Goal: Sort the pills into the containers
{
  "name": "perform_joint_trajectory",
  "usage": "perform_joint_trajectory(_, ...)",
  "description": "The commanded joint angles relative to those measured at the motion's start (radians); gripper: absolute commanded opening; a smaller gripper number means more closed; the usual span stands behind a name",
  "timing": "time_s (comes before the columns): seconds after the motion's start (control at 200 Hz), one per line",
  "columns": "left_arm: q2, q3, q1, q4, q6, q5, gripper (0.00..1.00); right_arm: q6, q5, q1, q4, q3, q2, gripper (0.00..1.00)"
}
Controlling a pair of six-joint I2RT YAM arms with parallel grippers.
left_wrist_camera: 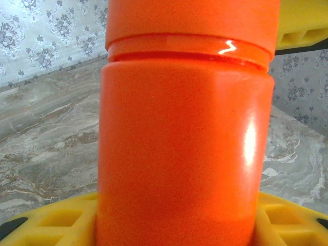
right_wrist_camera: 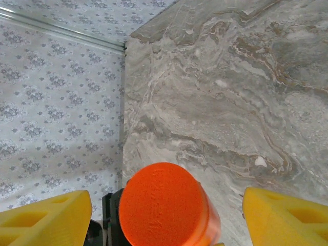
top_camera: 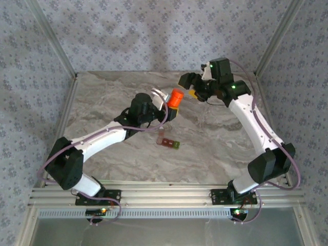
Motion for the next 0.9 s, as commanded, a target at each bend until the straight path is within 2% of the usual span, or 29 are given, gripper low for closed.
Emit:
perform_joint_trajectory(0.0,0.010,0.040,0.005,0.020,0.016,0.026,0.00,-0.014,0.030,0.019,-0.019,0.040,0.026,0.78)
perform_joint_trajectory(0.29,0.028,0.060,0.006,0.020,0.023,0.034,0.00,-0.038,0.040,0.064,-0.036,0.039,0.052,0.72)
perform_joint_trajectory(0.405,0.037,0.068,0.009,0.022,0.024,0.038,0.00,-0.045,0.031,0.068,-0.038,0.036,0.062,0.64)
perform_joint_trajectory(0.535,0.044,0.080,0.012,0.022,0.023,0.045,0.00,-0.063,0.015,0.069,-0.050,0.031,0.069,0.48)
perform_joint_trajectory(0.61,0.048,0.088,0.015,0.022,0.022,0.049,0.00,-0.081,-0.001,0.067,-0.054,0.024,0.073,0.43)
perform_joint_trajectory(0.76,0.054,0.102,0.024,0.018,0.017,0.065,0.00,-0.150,-0.065,0.042,-0.015,-0.017,0.065,0.37)
perform_joint_trajectory(0.895,0.057,0.116,0.033,0.017,0.001,0.100,0.00,-0.270,-0.214,-0.020,0.135,-0.095,0.026,0.38)
